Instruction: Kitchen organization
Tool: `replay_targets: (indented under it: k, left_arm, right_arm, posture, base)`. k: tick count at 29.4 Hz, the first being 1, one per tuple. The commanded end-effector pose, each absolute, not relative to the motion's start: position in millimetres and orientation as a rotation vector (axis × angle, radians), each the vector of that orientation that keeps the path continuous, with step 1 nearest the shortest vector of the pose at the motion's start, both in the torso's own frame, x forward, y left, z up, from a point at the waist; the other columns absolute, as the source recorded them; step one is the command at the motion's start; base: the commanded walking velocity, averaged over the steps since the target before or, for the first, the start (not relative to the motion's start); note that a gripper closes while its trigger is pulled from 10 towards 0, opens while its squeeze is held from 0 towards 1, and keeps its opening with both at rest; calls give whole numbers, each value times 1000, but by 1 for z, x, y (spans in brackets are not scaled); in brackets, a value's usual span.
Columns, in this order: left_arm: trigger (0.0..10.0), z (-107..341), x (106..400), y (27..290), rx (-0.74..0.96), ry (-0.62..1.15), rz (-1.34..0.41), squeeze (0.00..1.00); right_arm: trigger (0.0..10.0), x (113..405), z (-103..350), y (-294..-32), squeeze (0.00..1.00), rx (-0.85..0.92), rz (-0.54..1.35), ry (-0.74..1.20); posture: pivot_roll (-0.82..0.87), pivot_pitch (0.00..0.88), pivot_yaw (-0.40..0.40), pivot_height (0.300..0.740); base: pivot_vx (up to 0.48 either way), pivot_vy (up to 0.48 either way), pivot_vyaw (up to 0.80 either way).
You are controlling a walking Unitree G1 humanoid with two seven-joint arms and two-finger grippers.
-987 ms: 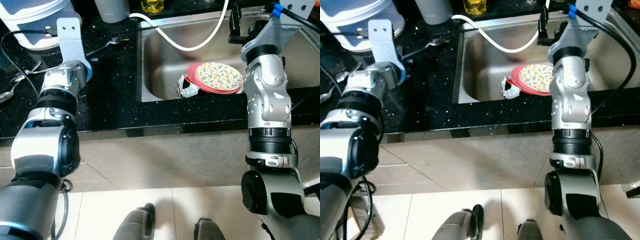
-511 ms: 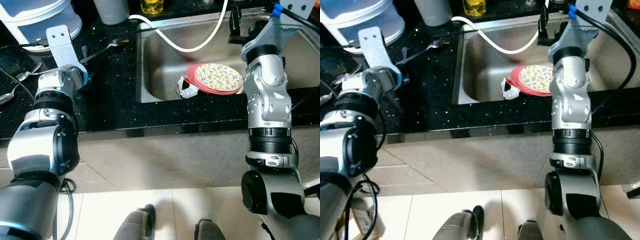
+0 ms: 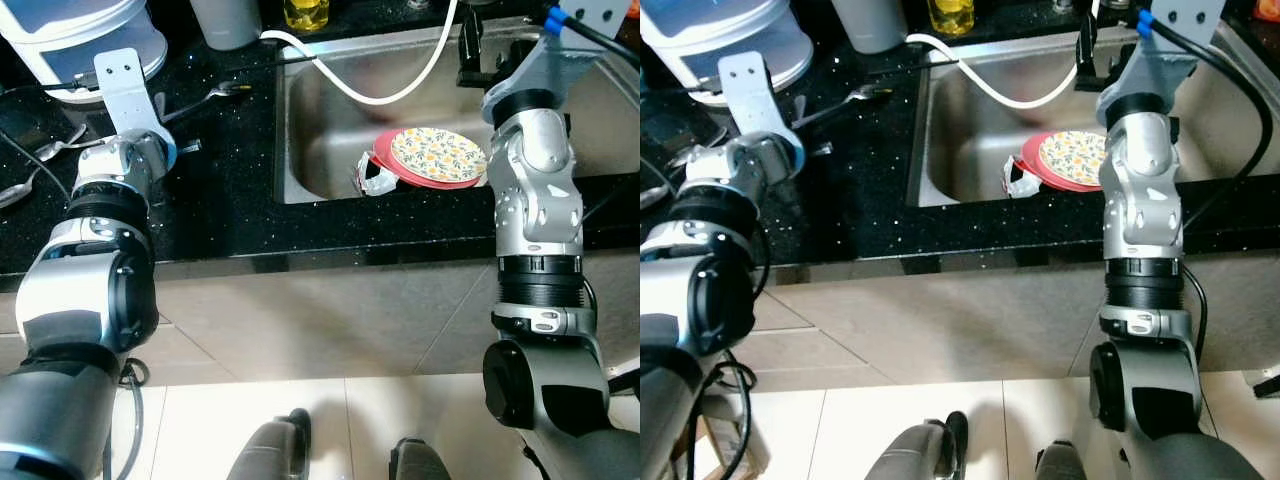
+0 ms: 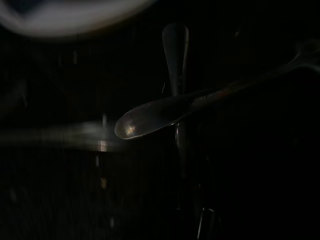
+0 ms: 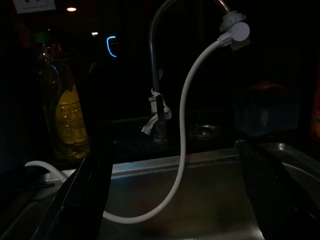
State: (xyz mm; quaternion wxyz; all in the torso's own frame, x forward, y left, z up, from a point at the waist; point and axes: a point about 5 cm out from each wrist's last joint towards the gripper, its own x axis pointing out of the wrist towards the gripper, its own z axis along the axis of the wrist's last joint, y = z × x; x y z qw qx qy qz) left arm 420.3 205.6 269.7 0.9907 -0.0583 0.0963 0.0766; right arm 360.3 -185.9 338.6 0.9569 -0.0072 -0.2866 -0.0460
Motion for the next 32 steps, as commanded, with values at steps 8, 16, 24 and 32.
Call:
replay_targets:
  k: [8, 16, 24, 32]
  left_arm:
    - [10000, 310, 421, 171, 96, -35, -11, 0]
    - [10000, 291, 420, 140, 150, 55, -200, 0]
    - [10000, 273, 411, 106, 212, 97, -381, 0]
    - [10000, 275, 408, 94, 225, 65, -432, 0]
  right_arm:
    - [10000, 361, 341, -181, 0, -10, -80, -590]
    - [10000, 361, 340, -182, 0, -10, -84, -591]
    - [10000, 360, 340, -183, 0, -10, -88, -591]
    - [10000, 361, 340, -182, 0, -7, -84, -592]
  posture:
    - [81, 138, 154, 740]
    - [80, 137, 156, 740]
    - [82, 136, 157, 740]
    - [82, 130, 156, 740]
  base:
    - [0, 0, 0]
    - [0, 0, 0]
    - [0, 0, 0]
    - [0, 0, 0]
